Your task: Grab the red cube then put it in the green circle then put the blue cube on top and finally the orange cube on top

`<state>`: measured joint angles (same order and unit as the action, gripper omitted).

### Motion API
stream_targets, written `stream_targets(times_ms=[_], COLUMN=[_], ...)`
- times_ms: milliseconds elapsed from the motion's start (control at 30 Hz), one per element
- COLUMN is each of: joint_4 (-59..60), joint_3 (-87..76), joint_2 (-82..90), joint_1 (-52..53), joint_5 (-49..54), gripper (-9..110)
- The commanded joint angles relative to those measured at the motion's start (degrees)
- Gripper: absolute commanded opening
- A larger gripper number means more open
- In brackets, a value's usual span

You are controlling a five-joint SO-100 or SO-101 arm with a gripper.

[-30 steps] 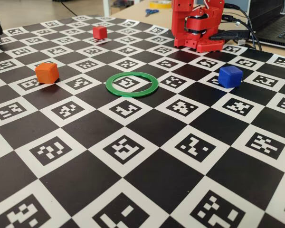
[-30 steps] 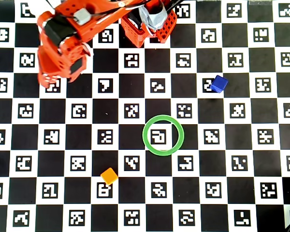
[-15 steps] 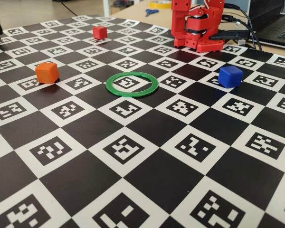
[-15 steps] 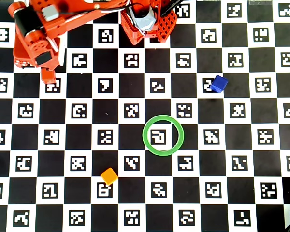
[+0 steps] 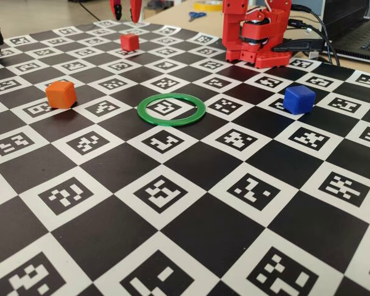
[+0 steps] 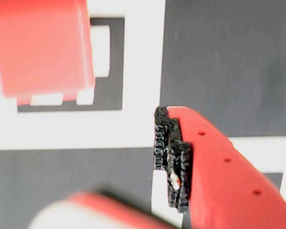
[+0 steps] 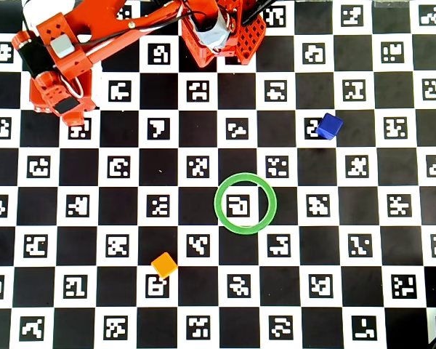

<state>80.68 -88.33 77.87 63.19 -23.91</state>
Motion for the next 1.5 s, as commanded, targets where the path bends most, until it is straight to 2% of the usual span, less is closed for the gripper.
stream_targets(times_ms=[0, 833, 1467], joint_4=[-2.4, -14.0, -16.3], joint_3=[-0.6, -9.8, -9.6], joint_2=[3.6, 2.6, -1.0], joint_1=[1.2, 1.8, 1.9], joint_5=[1.1, 6.6, 8.3], gripper=[37, 36, 32])
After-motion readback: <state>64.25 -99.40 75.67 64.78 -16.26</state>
